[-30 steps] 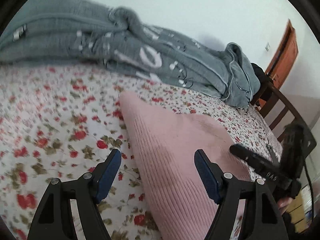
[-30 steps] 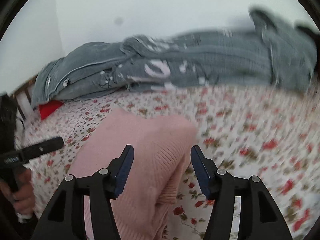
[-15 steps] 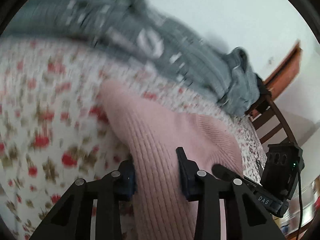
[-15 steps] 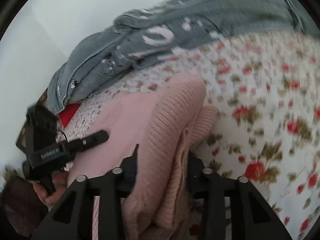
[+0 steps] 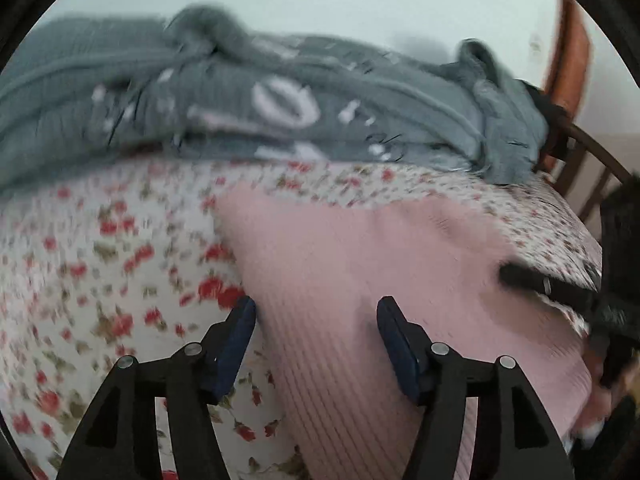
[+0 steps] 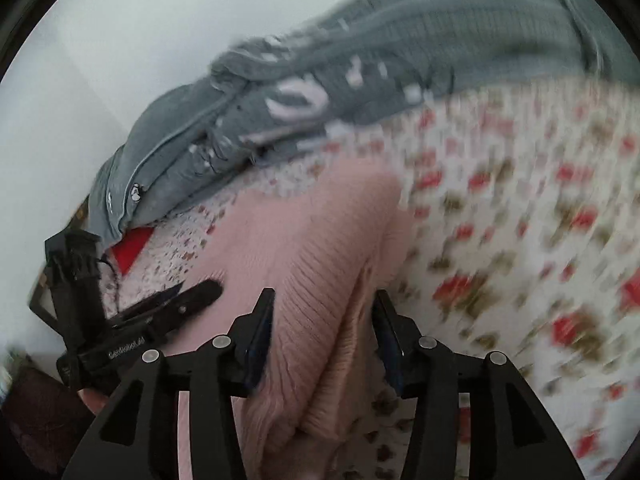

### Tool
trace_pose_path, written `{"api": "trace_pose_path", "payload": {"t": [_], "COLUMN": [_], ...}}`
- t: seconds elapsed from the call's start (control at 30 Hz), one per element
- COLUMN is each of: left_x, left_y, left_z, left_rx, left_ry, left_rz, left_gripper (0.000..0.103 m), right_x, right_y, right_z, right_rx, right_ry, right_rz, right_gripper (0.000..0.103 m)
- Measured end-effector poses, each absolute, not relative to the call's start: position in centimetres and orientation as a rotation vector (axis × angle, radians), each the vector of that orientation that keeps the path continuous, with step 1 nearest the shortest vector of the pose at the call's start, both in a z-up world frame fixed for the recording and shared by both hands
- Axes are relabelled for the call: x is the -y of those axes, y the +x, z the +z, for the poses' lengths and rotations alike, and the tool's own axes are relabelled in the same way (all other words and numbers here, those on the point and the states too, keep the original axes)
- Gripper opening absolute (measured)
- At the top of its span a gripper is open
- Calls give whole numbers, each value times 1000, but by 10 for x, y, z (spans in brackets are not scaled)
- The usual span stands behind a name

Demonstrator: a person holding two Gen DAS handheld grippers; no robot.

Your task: Fold small clothes

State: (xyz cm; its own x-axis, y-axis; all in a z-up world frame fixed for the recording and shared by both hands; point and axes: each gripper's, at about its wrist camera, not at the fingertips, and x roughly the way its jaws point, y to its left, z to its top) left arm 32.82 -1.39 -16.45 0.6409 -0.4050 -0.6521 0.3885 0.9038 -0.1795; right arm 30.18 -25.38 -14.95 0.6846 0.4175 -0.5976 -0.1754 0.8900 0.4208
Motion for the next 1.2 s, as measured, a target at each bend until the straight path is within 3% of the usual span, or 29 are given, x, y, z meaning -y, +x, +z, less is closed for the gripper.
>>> {"api": "trace_pose_path", "payload": {"t": [0.2, 0.33, 0.4, 0.9, 1.2], "left_x": [13, 23, 30, 31, 28], "left_y": [348, 373, 369, 361, 333], "left_z": [-145, -171, -179, -184, -172], "left_rx": [-657, -771, -765, -728, -707], "left_ry": [-68, -120, -75, -43, -8], "left_rz": [-548, -591, -581, -550, -498], "left_gripper": [65, 64, 64, 68, 69], "right_x": [238, 231, 246, 241, 240], "right_y": [303, 331, 337, 332, 309], "right_z": [-121, -167, -177, -177, -155], "right_rx": [-619, -778, -802, -766, -706], "right_ry": [207, 181, 265, 202, 188], "right_rz": [401, 350, 342, 281, 280], "right_gripper": [48, 21, 18, 18, 28]}}
